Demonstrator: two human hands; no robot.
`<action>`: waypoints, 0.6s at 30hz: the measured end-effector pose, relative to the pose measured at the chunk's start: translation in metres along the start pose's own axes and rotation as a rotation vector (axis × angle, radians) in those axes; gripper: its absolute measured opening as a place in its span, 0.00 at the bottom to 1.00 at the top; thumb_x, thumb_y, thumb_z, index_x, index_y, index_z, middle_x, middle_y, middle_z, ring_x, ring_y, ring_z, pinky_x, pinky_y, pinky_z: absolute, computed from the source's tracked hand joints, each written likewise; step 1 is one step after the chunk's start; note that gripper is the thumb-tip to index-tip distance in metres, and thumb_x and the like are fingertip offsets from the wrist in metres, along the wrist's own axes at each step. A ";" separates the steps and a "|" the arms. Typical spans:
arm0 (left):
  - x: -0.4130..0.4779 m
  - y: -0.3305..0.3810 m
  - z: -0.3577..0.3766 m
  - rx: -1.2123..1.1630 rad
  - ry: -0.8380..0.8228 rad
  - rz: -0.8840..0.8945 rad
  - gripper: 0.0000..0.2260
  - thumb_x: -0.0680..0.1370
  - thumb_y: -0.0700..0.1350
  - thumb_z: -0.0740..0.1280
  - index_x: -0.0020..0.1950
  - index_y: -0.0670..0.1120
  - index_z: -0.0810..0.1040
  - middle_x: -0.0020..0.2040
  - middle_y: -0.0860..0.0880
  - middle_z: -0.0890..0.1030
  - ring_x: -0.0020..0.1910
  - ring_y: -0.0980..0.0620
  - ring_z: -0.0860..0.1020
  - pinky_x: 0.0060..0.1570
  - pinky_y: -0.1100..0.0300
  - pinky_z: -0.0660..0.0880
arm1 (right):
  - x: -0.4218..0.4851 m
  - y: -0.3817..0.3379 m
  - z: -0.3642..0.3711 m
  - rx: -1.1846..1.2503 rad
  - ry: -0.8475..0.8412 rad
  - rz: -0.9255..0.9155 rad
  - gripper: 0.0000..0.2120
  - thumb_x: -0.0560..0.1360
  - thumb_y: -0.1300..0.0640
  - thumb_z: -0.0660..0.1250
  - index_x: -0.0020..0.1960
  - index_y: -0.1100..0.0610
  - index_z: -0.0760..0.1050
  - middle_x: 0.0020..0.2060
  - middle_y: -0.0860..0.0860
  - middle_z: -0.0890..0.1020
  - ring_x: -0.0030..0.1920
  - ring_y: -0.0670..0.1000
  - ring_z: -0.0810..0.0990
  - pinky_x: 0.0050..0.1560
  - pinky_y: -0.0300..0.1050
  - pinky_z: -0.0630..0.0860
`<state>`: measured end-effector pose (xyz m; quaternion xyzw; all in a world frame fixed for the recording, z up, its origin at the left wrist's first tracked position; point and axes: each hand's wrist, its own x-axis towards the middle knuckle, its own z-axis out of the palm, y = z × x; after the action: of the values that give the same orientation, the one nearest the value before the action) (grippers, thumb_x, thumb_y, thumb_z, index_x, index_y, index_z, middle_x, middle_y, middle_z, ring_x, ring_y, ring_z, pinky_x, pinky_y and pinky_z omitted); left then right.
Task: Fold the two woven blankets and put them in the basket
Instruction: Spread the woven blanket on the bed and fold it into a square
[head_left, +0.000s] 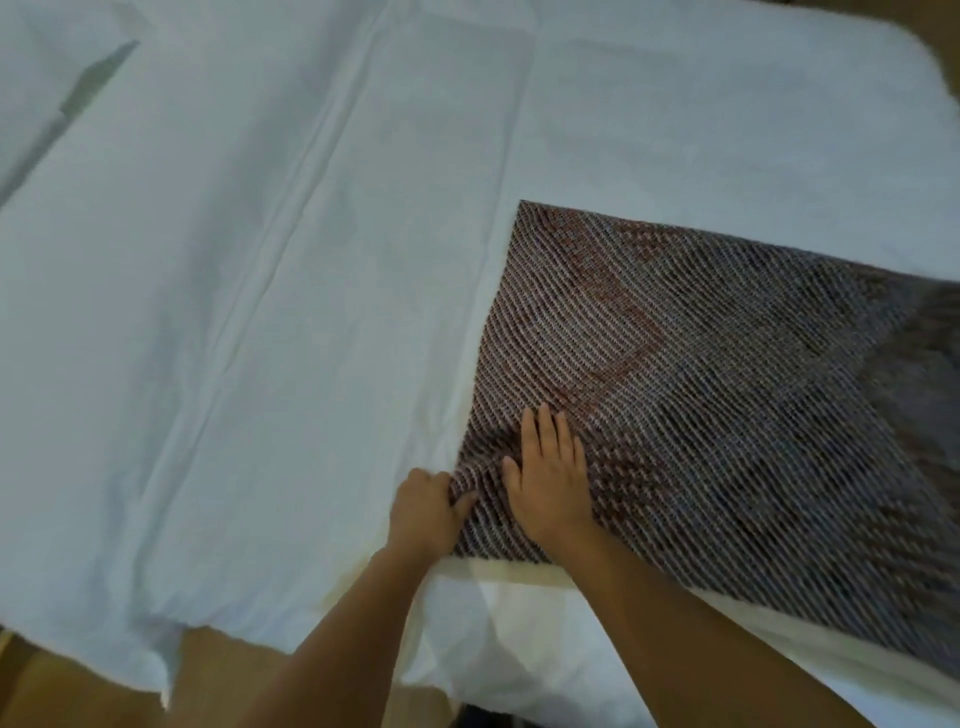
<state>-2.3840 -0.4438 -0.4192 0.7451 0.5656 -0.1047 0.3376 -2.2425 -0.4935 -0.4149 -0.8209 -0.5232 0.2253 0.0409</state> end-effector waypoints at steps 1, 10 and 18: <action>-0.004 0.001 0.001 -0.138 -0.001 -0.009 0.17 0.78 0.55 0.61 0.48 0.40 0.73 0.47 0.41 0.77 0.47 0.43 0.76 0.47 0.53 0.73 | -0.006 0.002 0.003 -0.012 -0.008 0.003 0.30 0.80 0.46 0.47 0.76 0.55 0.41 0.77 0.54 0.45 0.76 0.55 0.41 0.74 0.53 0.40; -0.049 -0.034 0.015 -0.331 0.127 -0.117 0.10 0.77 0.51 0.65 0.43 0.46 0.69 0.35 0.52 0.74 0.36 0.51 0.74 0.31 0.62 0.65 | -0.062 -0.002 0.037 -0.101 -0.214 -0.092 0.29 0.80 0.43 0.44 0.75 0.50 0.35 0.76 0.52 0.39 0.75 0.56 0.35 0.72 0.56 0.35; -0.053 0.033 0.007 -0.085 0.232 0.016 0.24 0.73 0.44 0.65 0.67 0.41 0.64 0.62 0.41 0.69 0.60 0.41 0.69 0.60 0.48 0.69 | -0.076 0.026 -0.001 -0.014 -0.185 -0.032 0.29 0.81 0.46 0.46 0.76 0.51 0.38 0.77 0.52 0.41 0.76 0.55 0.39 0.74 0.55 0.41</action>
<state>-2.3698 -0.4938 -0.3832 0.7419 0.5987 0.0087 0.3020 -2.2466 -0.5717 -0.3972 -0.7884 -0.5391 0.2960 -0.0097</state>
